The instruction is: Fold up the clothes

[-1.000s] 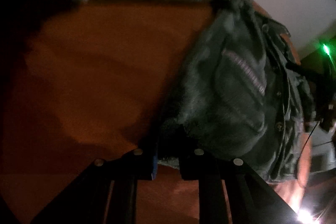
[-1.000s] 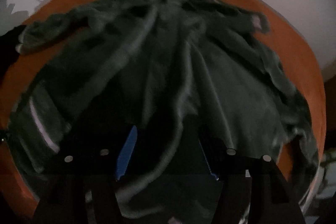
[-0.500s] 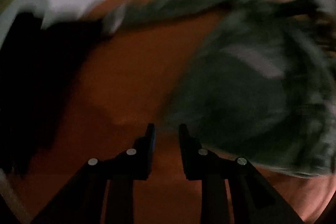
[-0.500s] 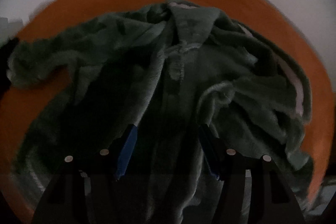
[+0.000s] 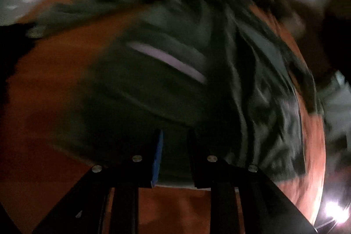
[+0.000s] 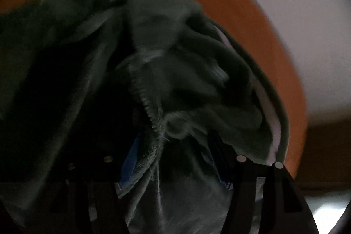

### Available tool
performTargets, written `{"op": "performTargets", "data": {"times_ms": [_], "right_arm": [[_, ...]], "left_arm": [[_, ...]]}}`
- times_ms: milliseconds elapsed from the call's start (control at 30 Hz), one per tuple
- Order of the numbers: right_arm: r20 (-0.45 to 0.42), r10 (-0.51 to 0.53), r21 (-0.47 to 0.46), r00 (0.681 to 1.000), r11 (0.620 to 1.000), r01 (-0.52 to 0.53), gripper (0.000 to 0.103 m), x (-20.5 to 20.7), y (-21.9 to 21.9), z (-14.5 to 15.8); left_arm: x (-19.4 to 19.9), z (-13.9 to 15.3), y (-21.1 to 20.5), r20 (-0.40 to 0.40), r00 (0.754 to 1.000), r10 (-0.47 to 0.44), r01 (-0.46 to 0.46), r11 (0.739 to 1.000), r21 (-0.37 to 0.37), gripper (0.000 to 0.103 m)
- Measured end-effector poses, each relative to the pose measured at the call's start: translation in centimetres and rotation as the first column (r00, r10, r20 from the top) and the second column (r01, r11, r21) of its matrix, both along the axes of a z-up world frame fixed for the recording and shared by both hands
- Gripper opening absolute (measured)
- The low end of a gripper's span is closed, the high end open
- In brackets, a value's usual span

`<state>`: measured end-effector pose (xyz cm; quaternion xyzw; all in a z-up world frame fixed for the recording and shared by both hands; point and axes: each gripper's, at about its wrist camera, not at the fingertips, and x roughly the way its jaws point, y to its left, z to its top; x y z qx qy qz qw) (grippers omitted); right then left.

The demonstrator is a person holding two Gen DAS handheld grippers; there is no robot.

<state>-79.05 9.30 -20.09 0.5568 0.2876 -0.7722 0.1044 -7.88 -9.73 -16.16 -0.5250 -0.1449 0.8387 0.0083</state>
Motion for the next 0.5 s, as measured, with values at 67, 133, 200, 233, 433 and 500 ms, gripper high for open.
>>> {"op": "performTargets", "data": {"times_ms": [67,133,200,233,433,500], "right_arm": [[0.059,-0.061,-0.087,0.996,0.994,0.066,0.065,-1.2,0.8,0.9],[0.066,-0.069,-0.126,0.995,0.989,0.077,0.065,-1.6,0.7,1.4],[0.028,-0.054,-0.170,0.998,0.984,0.058,0.065,-1.9,0.2,1.7],[0.009,-0.047,-0.191,0.999,0.980,0.047,0.066,-2.0,0.0,1.8],[-0.059,0.122,-0.028,0.991,0.992,-0.124,0.064,-2.0,-4.3,-2.2],[-0.141,0.134,0.127,0.981,0.985,-0.117,0.063,-2.4,-4.4,-3.3]], "left_arm": [[0.1,-2.1,2.3,0.044,0.998,-0.051,0.052,0.999,-0.010,0.024],[0.6,-4.3,4.0,0.107,0.988,-0.109,0.113,0.993,-0.031,0.024],[1.9,-4.7,5.0,0.079,0.986,-0.149,0.157,0.981,-0.110,0.024],[2.4,-4.7,5.3,0.063,0.985,-0.163,0.170,0.977,-0.128,0.024],[2.8,-5.3,4.7,0.064,0.988,-0.138,0.143,0.986,-0.083,0.024],[2.8,-5.6,4.4,0.069,0.990,-0.124,0.129,0.990,-0.060,0.024]]}}
